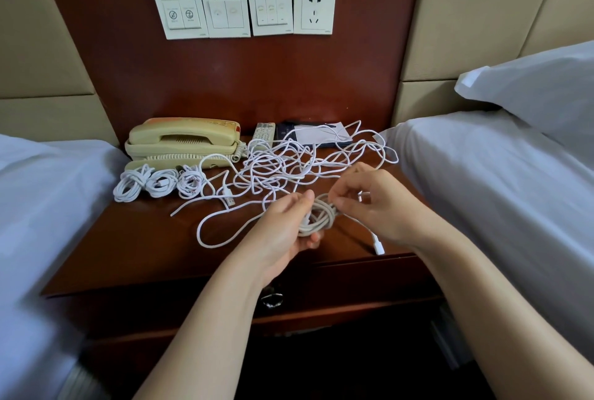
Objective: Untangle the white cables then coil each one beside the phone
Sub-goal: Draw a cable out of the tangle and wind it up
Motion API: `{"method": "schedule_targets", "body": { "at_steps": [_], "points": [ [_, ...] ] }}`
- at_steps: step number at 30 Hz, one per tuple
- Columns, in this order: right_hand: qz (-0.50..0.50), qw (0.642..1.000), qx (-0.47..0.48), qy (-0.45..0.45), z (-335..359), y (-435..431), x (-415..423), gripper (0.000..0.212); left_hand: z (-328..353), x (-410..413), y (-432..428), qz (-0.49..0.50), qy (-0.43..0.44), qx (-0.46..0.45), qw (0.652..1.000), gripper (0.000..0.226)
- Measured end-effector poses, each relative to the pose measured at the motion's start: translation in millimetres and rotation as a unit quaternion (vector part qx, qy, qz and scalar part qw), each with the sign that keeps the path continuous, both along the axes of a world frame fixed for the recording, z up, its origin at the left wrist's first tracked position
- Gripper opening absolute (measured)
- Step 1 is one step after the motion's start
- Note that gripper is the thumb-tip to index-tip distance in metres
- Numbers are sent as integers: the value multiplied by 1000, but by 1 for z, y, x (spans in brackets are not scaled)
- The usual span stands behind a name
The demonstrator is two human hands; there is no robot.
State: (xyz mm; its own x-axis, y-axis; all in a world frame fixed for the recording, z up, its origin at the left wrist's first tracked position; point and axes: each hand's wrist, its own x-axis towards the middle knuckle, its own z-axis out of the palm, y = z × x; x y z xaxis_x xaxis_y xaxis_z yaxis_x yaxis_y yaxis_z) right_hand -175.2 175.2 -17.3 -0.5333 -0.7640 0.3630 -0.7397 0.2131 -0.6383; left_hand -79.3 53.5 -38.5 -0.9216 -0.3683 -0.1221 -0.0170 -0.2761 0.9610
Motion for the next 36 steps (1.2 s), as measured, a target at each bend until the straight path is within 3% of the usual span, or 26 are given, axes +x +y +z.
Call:
{"method": "schedule_targets", "body": {
  "at_steps": [7,15,20,24,28,36],
  "points": [
    [69,992,50,-98,5,2,-3,20,-6,1,3,-3,5,-60,998,24],
    [48,965,-104,-237,-2,0,2,3,-1,-4,4,33,27,-11,999,14],
    [50,962,-194,-184,-11,-2,5,7,5,-8,8,76,48,90,992,13],
    [17,968,-226,-105,-16,-4,6,19,11,-7,7,51,56,150,986,22],
    [-11,971,-236,-36,-19,-7,8,17,12,-5,6,28,50,195,979,26],
    [-25,969,-237,64,-23,-13,18,18,11,1,4,49,33,133,989,20]
  ]
}}
